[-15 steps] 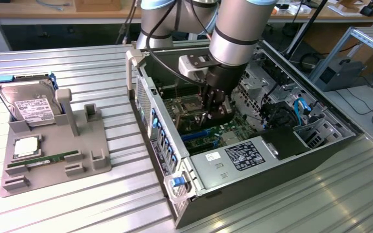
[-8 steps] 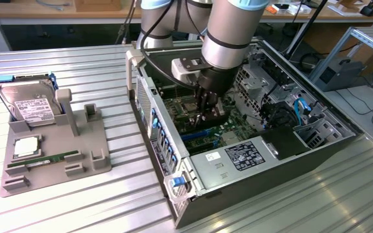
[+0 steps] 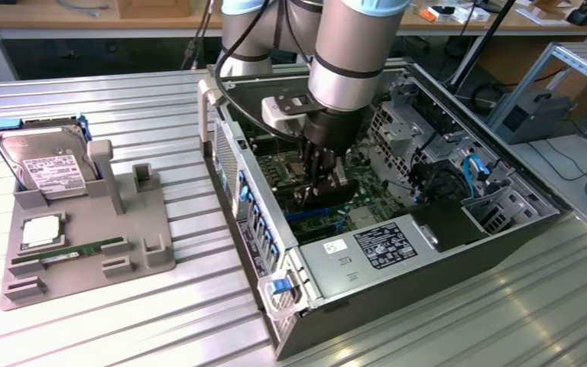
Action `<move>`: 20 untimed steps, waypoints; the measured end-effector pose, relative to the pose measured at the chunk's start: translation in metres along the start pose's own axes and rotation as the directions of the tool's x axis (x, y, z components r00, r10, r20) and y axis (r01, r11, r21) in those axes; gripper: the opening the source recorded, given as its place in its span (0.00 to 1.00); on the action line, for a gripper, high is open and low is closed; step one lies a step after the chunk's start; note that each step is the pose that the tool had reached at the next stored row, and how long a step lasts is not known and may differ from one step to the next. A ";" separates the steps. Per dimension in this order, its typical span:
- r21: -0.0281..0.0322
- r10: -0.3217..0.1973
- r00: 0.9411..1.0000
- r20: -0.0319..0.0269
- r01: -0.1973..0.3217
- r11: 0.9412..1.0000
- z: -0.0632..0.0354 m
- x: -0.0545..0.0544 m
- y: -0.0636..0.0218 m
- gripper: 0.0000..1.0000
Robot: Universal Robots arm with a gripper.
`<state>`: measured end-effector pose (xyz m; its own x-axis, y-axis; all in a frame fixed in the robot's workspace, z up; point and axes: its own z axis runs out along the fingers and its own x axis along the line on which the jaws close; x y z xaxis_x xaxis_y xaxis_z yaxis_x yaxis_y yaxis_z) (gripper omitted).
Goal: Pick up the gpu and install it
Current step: 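Insert the gpu into the slot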
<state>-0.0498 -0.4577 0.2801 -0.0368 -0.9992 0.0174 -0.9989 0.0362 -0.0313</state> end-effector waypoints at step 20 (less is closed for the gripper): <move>0.000 0.000 1.000 -0.005 0.000 1.000 0.0007 -0.007 0.0053 0.27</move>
<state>-0.0548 -0.4506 0.2790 -0.0367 -0.9991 0.0223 -0.9989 0.0360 -0.0314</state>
